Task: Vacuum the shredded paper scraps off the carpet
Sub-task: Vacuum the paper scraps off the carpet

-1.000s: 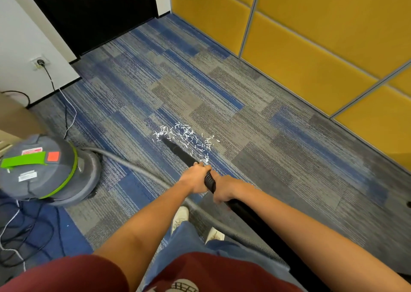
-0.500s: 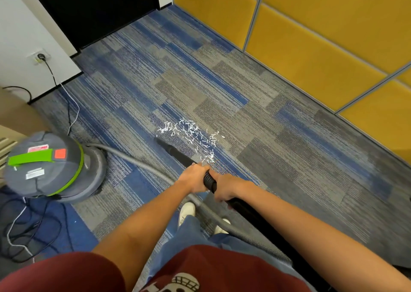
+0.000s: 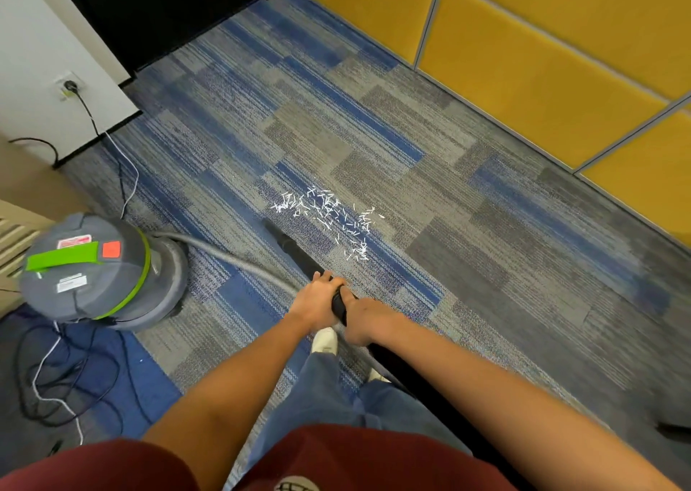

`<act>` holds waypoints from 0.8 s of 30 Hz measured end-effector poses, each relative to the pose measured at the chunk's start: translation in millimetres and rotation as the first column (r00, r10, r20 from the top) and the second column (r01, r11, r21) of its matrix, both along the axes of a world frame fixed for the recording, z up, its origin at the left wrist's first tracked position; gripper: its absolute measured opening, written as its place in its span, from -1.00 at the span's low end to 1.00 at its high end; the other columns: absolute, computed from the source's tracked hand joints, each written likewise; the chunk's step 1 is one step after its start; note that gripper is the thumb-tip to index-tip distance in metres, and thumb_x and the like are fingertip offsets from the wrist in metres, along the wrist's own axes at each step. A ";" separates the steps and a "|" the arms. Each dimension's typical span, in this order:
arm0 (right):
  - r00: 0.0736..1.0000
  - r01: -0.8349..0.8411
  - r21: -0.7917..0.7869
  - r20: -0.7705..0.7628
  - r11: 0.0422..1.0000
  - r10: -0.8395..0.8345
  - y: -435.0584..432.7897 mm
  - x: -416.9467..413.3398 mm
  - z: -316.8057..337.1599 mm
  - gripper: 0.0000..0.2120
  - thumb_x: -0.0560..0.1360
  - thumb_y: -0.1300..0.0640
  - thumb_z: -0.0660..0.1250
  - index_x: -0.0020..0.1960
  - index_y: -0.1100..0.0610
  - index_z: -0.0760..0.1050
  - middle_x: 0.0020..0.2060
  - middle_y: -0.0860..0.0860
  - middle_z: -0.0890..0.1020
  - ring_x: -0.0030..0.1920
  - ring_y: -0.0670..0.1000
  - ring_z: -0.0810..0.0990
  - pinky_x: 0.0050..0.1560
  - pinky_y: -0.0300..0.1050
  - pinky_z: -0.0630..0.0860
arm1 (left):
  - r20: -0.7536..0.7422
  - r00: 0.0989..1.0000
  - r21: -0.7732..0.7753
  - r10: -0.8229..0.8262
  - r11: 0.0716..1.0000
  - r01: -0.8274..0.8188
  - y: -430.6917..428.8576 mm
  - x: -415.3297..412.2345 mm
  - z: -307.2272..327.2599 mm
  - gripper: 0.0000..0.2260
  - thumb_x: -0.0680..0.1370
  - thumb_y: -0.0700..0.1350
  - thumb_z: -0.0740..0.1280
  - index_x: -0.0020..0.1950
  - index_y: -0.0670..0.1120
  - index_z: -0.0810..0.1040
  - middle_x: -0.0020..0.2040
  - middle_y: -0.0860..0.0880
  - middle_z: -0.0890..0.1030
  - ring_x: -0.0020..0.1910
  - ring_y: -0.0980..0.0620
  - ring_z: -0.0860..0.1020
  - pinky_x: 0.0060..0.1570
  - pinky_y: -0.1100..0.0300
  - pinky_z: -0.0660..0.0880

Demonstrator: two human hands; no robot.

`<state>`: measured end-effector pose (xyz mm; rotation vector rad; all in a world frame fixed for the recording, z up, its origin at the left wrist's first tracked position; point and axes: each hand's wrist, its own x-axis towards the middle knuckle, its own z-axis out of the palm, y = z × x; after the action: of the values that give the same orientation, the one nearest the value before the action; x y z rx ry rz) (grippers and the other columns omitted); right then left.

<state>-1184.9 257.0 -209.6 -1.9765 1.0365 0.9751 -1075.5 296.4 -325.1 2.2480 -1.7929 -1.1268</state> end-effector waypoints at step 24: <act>0.992 0.127 0.002 0.020 0.992 -0.127 -20.1 24.6 10.0 -0.20 0.49 0.24 0.31 0.56 0.05 -0.09 0.06 0.16 0.51 -0.04 0.13 0.58 -0.19 -0.11 0.49 | -0.046 0.998 -0.040 -0.040 0.998 0.039 -28.6 28.9 8.0 -0.67 0.40 -0.16 0.39 0.14 -0.07 0.45 0.10 -0.10 0.45 0.16 -0.19 0.42 0.07 -0.12 0.50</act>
<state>-1160.3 236.9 -199.6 -1.8909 1.1355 0.8852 -1046.7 267.8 -317.1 2.1556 -1.8330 -1.1307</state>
